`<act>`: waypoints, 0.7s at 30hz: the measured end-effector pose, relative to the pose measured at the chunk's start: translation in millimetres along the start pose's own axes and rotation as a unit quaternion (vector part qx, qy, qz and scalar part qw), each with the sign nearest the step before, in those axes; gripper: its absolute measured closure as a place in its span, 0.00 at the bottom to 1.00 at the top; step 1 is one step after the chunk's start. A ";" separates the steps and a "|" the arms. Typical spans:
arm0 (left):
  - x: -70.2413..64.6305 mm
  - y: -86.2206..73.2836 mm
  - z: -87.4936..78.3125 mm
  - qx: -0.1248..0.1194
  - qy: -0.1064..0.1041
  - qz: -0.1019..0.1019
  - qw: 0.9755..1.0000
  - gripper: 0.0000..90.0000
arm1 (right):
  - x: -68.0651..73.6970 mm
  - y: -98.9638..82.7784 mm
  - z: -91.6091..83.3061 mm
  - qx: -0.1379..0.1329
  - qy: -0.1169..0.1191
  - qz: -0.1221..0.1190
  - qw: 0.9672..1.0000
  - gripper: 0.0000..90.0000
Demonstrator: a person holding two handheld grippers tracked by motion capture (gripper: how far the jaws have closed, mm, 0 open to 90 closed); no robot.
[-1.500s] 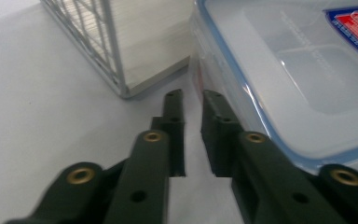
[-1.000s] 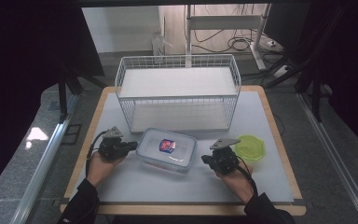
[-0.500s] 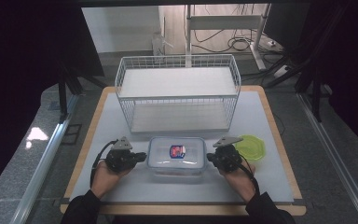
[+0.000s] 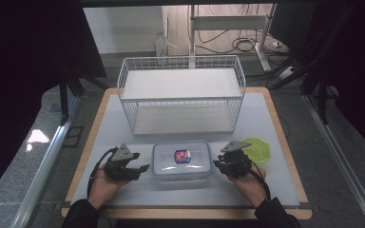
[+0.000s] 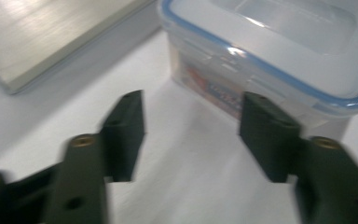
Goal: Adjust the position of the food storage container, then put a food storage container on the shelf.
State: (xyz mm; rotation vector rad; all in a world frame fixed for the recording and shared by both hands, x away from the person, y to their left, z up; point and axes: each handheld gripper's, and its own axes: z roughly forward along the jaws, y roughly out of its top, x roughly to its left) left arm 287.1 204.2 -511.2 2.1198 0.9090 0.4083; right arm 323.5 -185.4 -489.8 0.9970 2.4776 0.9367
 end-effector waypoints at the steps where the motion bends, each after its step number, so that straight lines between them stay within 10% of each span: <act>1: 1.3 -2.7 -2.1 -0.001 -0.001 -0.006 1.000 0.30 | 0.4 -2.3 -2.3 0.004 0.002 -0.002 1.000 0.70; 21: 11.7 -7.4 -5.9 -0.048 -0.019 -0.050 0.997 0.03 | -6.0 -2.8 -21.8 -0.043 0.021 -0.004 0.999 0.26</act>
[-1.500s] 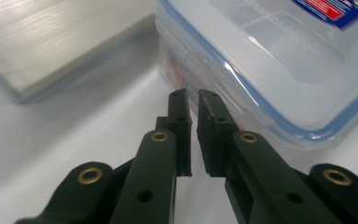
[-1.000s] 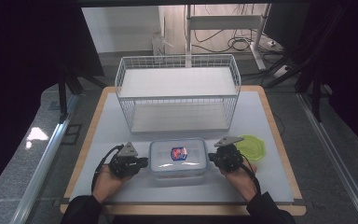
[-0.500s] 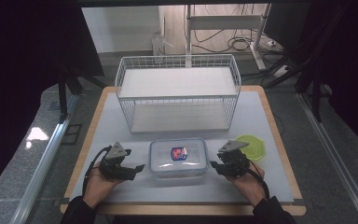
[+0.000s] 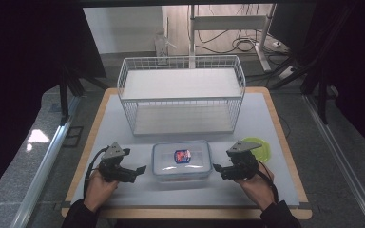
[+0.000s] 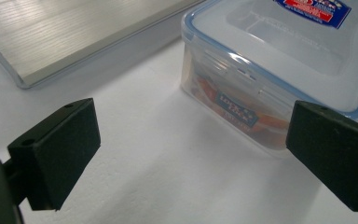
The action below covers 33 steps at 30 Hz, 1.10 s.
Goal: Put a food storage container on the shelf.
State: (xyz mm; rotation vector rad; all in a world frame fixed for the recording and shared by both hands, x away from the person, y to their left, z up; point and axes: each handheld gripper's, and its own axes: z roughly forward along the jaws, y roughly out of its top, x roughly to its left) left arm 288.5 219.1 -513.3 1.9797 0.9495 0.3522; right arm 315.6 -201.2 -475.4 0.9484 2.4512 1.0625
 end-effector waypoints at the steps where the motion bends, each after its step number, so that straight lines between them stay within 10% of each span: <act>1: 0.0 0.0 0.0 0.000 0.000 0.000 1.000 0.03 | 0.0 0.0 0.0 0.000 0.000 0.000 1.000 0.26; 16: -12.9 17.3 10.8 0.018 -0.039 0.008 0.999 0.02 | 2.8 11.1 16.0 -0.018 0.075 0.027 0.997 0.07; 25: -8.1 24.1 28.7 0.028 -0.095 -0.015 0.995 0.00 | 7.1 14.8 27.2 0.002 0.087 0.032 0.996 0.02; 33: -5.3 24.3 42.3 0.049 -0.150 -0.044 0.987 0.00 | 0.1 21.8 46.5 0.041 0.143 0.086 0.985 0.00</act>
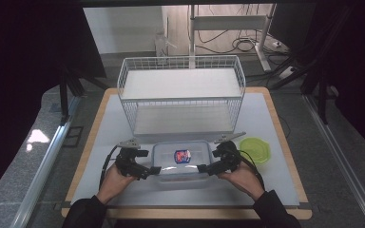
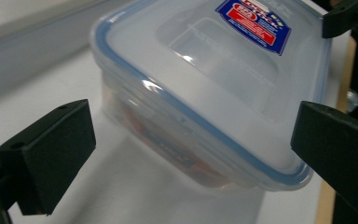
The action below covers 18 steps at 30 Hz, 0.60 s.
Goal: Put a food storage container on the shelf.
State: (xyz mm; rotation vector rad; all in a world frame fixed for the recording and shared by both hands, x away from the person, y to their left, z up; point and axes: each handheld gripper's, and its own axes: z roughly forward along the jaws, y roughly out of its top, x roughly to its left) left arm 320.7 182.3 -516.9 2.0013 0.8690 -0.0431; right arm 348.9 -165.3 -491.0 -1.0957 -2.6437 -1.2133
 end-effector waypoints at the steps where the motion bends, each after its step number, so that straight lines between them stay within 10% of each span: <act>1: 1.4 -0.1 3.2 0.004 -0.017 -0.008 1.000 0.00 | -1.8 2.7 5.6 0.008 0.015 0.016 1.000 0.00; 9: 3.7 2.5 13.1 0.014 -0.044 -0.044 0.998 0.00 | -9.4 9.6 13.9 0.024 0.035 0.058 0.997 0.01; 18: -13.8 -1.7 1.1 0.020 -0.021 -0.008 1.000 0.11 | 2.1 2.0 -0.7 0.024 0.023 0.051 0.998 0.13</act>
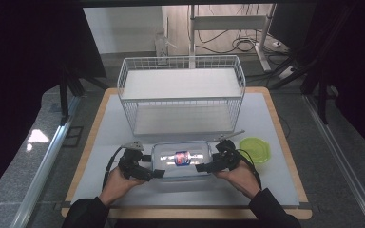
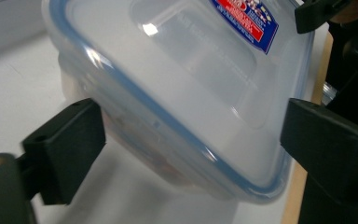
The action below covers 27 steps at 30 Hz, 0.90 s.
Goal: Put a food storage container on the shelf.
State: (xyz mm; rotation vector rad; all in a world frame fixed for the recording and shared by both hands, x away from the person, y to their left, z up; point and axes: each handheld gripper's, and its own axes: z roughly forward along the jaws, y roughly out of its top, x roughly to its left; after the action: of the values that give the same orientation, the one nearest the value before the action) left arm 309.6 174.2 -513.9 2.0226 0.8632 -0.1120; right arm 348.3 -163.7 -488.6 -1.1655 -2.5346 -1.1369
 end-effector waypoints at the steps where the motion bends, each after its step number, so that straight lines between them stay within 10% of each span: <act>1: -1.0 -1.6 -0.6 -0.001 -0.002 -0.002 1.000 0.13 | 1.1 -2.8 -2.3 -0.002 0.000 -0.002 1.000 0.15; 16: -6.9 -17.2 -20.1 -0.065 -0.018 -0.023 0.997 0.50 | 1.1 -35.7 -32.7 -0.066 0.042 0.010 0.997 0.52; 27: -8.3 -14.8 -23.1 -0.087 0.002 -0.047 0.995 0.56 | 6.0 -38.3 -34.8 -0.089 0.035 0.034 0.995 0.58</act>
State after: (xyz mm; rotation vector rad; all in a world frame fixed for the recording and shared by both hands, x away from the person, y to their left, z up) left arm 288.7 192.8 -507.6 1.8205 0.9388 -0.0833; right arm 311.1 -199.9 -483.8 -1.2176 -2.3644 -1.3843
